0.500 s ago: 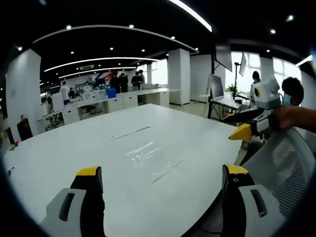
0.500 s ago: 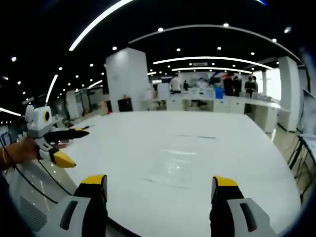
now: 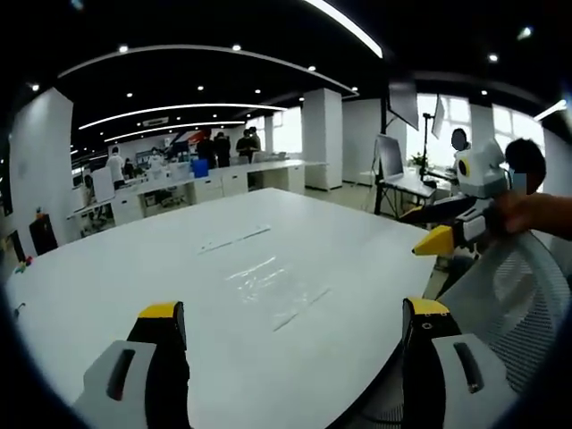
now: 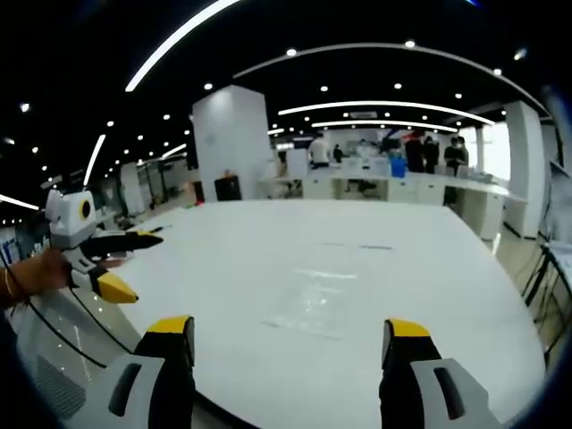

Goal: Open the resealable bag by pulling the two sides of the seal apart until the entire bag opening is separated and visibly accessible.

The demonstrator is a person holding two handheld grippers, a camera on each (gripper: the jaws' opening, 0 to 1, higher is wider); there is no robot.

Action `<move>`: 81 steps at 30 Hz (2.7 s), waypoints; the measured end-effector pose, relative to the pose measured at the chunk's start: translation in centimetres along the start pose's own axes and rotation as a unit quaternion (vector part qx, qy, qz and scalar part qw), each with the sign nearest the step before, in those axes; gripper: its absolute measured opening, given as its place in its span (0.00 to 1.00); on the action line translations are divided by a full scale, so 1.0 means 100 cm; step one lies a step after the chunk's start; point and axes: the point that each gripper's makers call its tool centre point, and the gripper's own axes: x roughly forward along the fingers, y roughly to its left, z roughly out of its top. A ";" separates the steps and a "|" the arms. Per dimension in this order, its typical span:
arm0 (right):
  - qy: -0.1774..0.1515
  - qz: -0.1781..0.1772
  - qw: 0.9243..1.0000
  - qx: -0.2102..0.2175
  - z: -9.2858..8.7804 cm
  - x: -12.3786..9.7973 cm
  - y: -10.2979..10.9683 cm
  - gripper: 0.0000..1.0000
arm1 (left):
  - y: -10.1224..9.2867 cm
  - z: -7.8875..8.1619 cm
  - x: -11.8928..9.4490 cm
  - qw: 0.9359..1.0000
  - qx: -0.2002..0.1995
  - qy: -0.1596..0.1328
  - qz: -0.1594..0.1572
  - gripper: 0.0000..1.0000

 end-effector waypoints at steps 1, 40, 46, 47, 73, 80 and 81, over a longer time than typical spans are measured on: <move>0.001 0.000 1.000 0.000 0.000 0.000 0.001 0.85 | 0.000 0.000 0.000 1.000 0.000 -0.001 0.000 1.00; 0.010 0.019 1.000 -0.002 -0.002 0.002 0.008 0.83 | -0.005 -0.009 0.003 0.999 0.023 0.030 -0.006 0.99; 0.009 0.024 1.000 0.003 0.001 0.005 0.009 0.83 | -0.002 -0.009 0.006 0.999 0.030 0.038 -0.010 0.99; 0.010 0.024 1.000 0.004 0.001 0.006 0.008 0.83 | -0.001 -0.010 0.006 0.999 0.029 0.039 -0.010 0.99; 0.022 0.026 0.999 0.021 -0.005 0.006 0.008 0.80 | 0.021 -0.033 0.057 0.974 0.179 0.123 -0.069 0.95; 0.030 0.026 0.999 0.023 -0.008 0.007 0.008 0.80 | 0.029 -0.043 0.079 0.969 0.192 0.137 -0.076 0.88; 0.031 0.026 0.999 0.023 -0.009 0.007 0.008 0.80 | 0.032 -0.047 0.083 0.966 0.199 0.145 -0.078 0.87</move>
